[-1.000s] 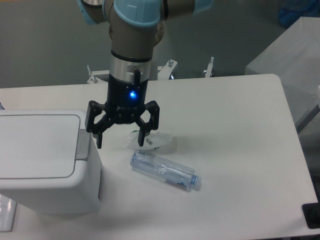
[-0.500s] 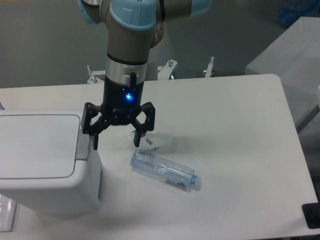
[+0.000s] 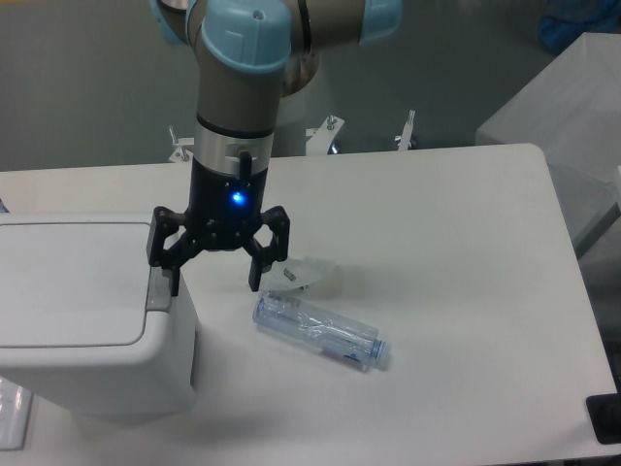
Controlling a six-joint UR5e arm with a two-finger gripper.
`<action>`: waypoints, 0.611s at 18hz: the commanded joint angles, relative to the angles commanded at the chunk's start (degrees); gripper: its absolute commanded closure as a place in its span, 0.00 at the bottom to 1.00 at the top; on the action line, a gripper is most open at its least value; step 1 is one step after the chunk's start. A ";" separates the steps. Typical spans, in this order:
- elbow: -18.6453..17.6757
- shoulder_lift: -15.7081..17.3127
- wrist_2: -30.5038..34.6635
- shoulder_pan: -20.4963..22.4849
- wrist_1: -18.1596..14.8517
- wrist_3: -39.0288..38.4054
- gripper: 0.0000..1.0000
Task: Open the trash can
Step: 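Lower the gripper finger onto the edge of the bin lid, then push the bin lid with the gripper finger to flip it open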
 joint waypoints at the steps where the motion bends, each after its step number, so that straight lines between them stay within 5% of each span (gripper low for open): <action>1: 0.00 0.00 0.00 -0.09 0.00 0.00 0.00; 11: -0.61 -0.18 0.00 -0.18 0.00 0.00 0.00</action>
